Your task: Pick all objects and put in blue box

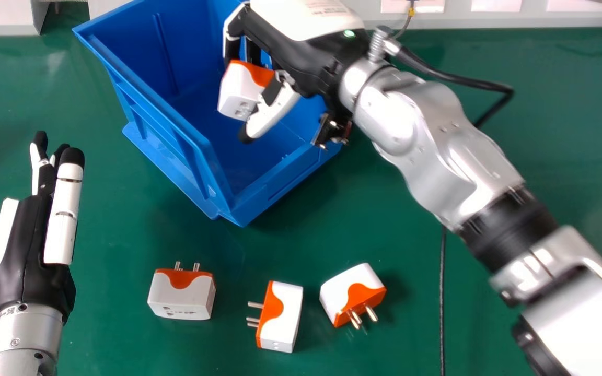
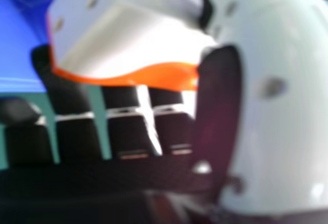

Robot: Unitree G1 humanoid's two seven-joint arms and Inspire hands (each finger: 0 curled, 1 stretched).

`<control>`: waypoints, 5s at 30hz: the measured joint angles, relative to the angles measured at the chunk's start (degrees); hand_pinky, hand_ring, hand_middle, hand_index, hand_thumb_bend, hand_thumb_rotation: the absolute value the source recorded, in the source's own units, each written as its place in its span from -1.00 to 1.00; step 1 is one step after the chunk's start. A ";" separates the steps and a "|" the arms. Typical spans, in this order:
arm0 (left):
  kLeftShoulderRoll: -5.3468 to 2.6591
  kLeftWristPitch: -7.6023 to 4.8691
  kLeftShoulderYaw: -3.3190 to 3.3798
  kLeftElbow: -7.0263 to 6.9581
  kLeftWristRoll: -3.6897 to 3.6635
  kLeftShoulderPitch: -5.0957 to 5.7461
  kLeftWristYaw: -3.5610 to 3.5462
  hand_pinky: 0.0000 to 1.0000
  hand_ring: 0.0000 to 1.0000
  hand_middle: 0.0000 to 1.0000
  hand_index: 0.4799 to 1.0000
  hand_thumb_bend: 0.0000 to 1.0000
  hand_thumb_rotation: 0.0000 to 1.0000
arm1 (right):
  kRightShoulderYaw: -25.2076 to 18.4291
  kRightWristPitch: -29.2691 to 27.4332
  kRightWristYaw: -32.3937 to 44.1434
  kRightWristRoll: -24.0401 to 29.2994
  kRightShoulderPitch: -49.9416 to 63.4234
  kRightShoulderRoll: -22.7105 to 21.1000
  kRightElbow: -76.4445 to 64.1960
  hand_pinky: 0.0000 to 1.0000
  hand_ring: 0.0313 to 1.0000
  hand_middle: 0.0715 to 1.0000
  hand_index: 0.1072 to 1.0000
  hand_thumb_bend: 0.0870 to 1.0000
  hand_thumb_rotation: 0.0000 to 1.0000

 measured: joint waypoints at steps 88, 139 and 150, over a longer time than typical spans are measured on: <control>-2.26 -0.58 -1.07 -2.26 1.59 1.54 1.31 1.00 1.00 1.00 1.00 -0.24 1.00 | -13.13 -13.93 -1.06 6.06 39.16 -28.25 -47.48 1.00 1.00 1.00 1.00 0.25 0.07; -0.72 0.03 -0.79 -4.13 1.58 2.61 0.16 1.00 1.00 1.00 1.00 -0.17 1.00 | -9.48 -21.20 20.49 6.97 50.17 -31.14 -40.19 0.97 1.00 1.00 0.94 0.17 0.11; -0.62 0.47 -0.47 -4.13 1.56 2.47 0.21 1.00 1.00 1.00 1.00 -0.19 1.00 | -6.26 -22.68 18.40 2.68 46.40 -30.25 -35.27 0.98 1.00 0.99 0.89 0.15 0.10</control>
